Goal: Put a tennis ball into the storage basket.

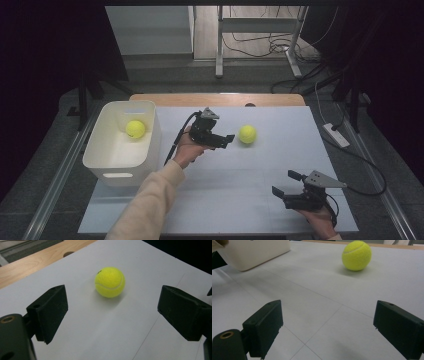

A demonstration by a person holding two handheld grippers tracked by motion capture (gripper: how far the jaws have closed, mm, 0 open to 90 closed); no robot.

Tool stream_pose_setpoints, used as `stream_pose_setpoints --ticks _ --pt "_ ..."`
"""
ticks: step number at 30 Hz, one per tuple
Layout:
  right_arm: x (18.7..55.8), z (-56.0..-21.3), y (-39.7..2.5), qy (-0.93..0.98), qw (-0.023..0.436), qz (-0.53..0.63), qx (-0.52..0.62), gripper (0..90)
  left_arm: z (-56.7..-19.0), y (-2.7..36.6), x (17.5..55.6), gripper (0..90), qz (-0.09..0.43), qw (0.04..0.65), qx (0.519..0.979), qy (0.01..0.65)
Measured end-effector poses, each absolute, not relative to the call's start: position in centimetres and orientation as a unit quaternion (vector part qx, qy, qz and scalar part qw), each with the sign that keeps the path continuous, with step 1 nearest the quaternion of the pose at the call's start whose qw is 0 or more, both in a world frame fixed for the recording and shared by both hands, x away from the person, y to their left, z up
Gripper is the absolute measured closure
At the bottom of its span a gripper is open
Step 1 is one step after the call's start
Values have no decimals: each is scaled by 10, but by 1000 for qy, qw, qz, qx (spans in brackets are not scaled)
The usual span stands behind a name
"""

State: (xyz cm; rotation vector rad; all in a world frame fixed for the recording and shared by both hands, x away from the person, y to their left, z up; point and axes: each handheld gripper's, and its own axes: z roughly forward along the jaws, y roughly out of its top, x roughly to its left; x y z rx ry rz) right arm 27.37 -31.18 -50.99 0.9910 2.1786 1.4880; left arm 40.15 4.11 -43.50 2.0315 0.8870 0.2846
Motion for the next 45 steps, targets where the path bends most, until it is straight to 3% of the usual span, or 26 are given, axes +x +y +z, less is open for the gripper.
stream_pose_setpoints --ticks 45 --pt "273 -511 -310 764 156 523 344 89 -461 -13 430 99 93 402 843 344"
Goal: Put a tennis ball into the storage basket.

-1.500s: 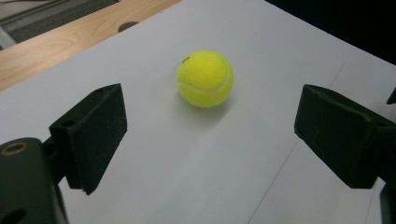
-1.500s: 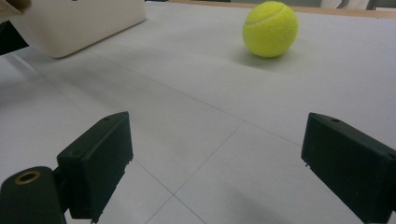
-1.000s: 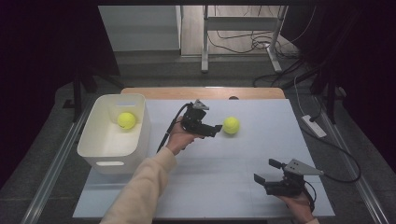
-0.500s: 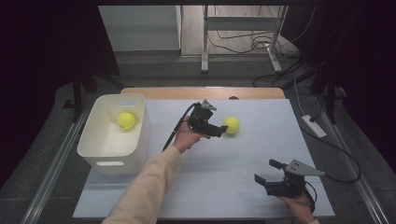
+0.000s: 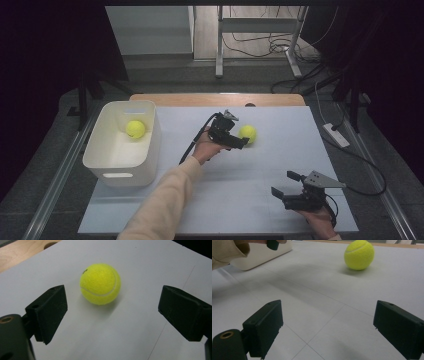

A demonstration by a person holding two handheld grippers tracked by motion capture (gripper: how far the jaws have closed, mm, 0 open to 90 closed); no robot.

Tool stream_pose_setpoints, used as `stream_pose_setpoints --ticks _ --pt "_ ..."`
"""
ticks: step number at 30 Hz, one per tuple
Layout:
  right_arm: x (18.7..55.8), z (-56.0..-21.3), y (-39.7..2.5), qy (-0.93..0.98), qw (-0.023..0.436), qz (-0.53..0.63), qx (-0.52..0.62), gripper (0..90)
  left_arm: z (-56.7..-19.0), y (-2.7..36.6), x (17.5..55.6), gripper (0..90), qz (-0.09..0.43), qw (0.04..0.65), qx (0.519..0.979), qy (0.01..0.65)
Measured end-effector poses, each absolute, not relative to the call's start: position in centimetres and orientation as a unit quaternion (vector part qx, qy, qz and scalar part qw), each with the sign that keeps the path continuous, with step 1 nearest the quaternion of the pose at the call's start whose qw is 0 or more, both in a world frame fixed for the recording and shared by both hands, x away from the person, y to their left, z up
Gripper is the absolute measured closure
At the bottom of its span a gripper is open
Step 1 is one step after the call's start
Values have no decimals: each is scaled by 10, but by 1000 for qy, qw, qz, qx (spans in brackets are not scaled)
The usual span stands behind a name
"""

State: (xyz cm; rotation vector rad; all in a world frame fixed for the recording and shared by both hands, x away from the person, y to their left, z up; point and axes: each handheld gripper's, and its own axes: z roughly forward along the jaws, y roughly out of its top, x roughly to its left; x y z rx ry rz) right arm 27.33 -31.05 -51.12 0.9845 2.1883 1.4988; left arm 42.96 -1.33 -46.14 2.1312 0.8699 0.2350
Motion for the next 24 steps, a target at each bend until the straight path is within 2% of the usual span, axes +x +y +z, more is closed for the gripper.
stream_pose_setpoints --ticks 24 --pt "273 -511 -312 765 157 523 343 89 -476 -31 441 97 87 388 849 347"
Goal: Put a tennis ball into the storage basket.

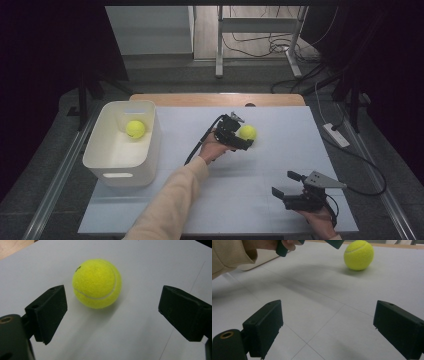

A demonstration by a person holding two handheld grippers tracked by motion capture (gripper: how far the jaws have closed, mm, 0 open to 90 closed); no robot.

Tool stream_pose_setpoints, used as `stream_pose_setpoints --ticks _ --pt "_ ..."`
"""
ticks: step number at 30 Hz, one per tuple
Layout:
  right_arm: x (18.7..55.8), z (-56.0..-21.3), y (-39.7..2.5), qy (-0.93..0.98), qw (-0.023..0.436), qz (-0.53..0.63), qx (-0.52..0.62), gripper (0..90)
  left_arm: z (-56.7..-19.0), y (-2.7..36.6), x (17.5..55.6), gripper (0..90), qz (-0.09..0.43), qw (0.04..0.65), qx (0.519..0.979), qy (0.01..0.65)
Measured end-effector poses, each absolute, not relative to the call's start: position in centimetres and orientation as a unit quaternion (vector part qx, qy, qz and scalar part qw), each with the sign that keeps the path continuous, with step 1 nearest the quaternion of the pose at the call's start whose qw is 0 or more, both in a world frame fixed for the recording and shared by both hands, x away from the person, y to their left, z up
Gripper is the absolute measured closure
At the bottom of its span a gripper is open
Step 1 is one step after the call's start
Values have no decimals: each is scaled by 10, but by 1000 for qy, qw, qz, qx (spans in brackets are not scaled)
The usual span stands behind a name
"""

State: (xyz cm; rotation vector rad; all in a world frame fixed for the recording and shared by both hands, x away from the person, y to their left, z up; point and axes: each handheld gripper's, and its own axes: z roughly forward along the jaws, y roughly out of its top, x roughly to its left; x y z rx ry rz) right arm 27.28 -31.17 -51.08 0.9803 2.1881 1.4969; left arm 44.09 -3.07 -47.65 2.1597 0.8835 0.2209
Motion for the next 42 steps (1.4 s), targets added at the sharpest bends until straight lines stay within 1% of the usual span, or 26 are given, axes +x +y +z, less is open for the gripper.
stream_pose_setpoints --ticks 27,42 --pt "274 -513 -310 765 151 524 343 89 -486 -44 457 95 78 376 853 354" --pt "273 -513 -311 764 149 525 346 89 -493 -54 469 97 84 373 850 362"
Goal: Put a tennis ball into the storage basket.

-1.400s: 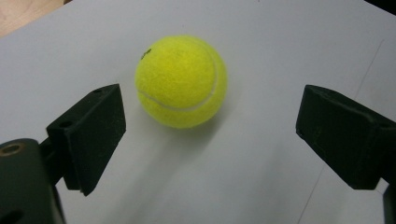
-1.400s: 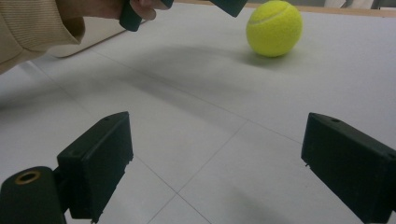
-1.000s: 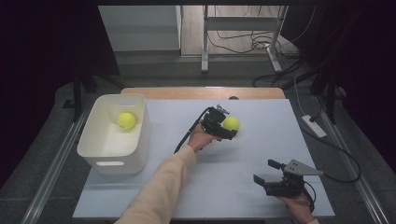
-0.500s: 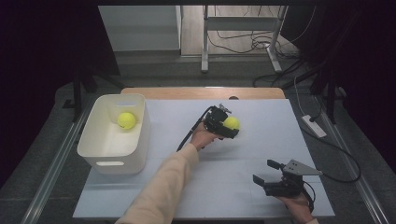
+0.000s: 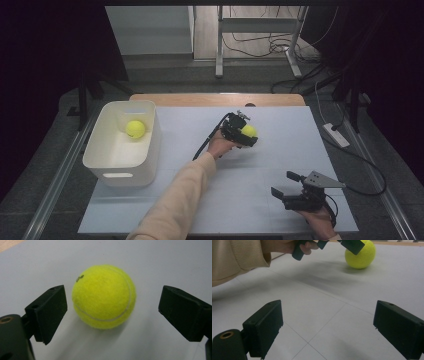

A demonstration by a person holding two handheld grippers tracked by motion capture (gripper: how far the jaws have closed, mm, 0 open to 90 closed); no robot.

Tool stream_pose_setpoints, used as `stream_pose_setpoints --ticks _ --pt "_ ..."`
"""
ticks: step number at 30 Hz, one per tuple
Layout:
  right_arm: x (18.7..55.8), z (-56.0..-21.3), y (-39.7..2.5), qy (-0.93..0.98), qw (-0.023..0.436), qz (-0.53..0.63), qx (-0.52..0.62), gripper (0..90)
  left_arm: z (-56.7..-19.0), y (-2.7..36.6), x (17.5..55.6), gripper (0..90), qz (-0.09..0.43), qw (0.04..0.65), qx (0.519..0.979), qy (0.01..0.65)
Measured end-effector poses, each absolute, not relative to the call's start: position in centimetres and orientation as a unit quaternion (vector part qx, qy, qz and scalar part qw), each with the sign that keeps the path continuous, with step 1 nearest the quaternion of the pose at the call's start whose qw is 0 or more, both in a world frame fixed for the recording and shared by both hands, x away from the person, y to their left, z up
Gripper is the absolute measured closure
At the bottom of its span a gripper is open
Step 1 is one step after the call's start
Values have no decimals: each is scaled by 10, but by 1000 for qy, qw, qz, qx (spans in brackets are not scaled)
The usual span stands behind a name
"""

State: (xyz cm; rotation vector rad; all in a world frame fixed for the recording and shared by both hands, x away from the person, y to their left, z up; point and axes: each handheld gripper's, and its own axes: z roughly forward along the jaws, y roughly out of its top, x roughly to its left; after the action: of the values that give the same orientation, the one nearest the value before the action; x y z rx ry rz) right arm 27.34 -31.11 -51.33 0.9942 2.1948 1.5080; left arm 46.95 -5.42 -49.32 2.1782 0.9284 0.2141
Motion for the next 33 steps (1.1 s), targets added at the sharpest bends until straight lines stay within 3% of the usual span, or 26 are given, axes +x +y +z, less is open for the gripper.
stream_pose_setpoints --ticks 13,18,33 --pt "275 -515 -313 762 146 524 350 89 -505 -60 480 128 81 363 851 371" --pt "274 -515 -313 762 147 525 350 89 -507 -60 481 265 76 358 851 376" --pt "274 -514 -314 763 149 521 352 89 -497 -53 477 275 79 362 853 369"
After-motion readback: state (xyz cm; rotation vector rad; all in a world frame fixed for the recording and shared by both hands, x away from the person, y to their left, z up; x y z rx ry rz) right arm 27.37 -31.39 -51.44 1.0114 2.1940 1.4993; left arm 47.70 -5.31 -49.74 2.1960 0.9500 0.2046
